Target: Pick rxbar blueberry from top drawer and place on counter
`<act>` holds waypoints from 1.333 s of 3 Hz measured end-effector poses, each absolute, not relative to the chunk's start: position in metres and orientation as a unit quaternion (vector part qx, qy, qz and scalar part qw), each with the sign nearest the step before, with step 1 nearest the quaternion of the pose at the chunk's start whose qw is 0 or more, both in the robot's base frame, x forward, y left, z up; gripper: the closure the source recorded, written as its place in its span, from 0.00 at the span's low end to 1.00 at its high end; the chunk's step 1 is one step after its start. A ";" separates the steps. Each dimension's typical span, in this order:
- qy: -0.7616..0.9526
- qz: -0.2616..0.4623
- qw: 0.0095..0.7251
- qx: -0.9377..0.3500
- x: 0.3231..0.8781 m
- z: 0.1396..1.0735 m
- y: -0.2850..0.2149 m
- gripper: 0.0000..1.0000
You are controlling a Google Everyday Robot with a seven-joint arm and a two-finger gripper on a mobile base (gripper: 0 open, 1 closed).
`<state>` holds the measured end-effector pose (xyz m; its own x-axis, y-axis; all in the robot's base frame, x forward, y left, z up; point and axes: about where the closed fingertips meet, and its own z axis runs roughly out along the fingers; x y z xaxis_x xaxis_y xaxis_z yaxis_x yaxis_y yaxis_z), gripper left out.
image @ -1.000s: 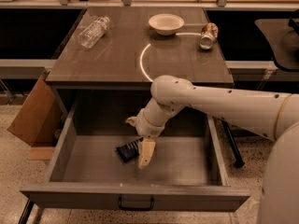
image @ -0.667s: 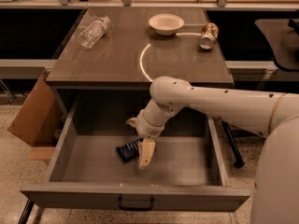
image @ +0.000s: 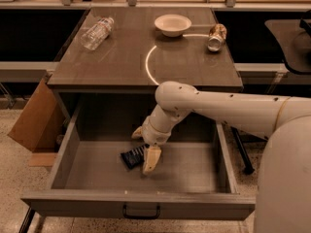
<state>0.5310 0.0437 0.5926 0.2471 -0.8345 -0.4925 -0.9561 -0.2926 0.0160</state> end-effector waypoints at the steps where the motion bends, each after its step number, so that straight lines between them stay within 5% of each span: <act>1: 0.574 0.211 0.142 -0.778 0.531 0.591 0.043 0.42; 3: 0.566 0.182 0.162 -0.787 0.526 0.624 0.035 0.88; 4: 0.562 0.149 0.199 -0.789 0.524 0.669 0.018 1.00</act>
Offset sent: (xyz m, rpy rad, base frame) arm -0.0007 -0.0042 0.0169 0.0146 -0.0216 0.0320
